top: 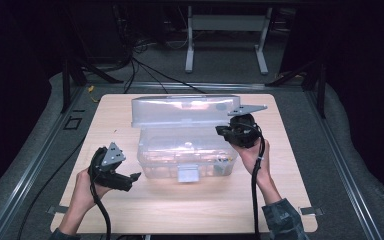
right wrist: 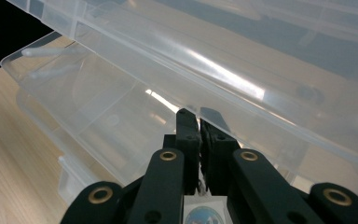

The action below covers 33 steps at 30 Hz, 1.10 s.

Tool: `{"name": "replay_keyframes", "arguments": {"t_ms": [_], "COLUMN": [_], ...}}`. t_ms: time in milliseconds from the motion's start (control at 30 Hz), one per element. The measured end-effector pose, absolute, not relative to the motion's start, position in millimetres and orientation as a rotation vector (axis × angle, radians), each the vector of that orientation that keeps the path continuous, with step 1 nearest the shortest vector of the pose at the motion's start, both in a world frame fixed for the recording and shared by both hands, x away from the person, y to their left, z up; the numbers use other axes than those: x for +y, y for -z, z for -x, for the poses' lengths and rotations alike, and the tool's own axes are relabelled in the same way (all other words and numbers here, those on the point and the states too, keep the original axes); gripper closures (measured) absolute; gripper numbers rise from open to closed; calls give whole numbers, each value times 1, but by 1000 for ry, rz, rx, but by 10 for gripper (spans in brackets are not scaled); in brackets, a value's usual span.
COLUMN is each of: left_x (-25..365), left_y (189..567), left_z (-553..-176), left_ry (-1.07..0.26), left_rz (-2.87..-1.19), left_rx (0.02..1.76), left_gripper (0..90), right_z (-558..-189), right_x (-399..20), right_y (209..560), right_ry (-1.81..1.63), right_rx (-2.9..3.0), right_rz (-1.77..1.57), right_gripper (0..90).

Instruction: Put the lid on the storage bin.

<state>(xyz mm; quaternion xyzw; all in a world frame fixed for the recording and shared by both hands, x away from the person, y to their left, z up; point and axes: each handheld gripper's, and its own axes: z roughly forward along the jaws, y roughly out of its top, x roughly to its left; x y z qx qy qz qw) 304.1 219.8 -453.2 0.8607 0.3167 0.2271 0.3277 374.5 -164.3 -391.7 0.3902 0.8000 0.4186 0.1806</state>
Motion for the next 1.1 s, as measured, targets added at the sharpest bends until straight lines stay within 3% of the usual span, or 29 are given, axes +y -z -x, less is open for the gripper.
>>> {"name": "replay_keyframes", "arguments": {"t_ms": [1100], "left_x": [246], "left_y": [494], "left_z": [-303], "left_ry": [-446], "left_rz": [-2253], "left_rx": [961], "left_gripper": [0], "right_z": [-347], "right_x": [-197], "right_y": [412], "right_ry": [-1185], "right_rx": [2234], "right_rz": [-1142], "right_gripper": [842]}}
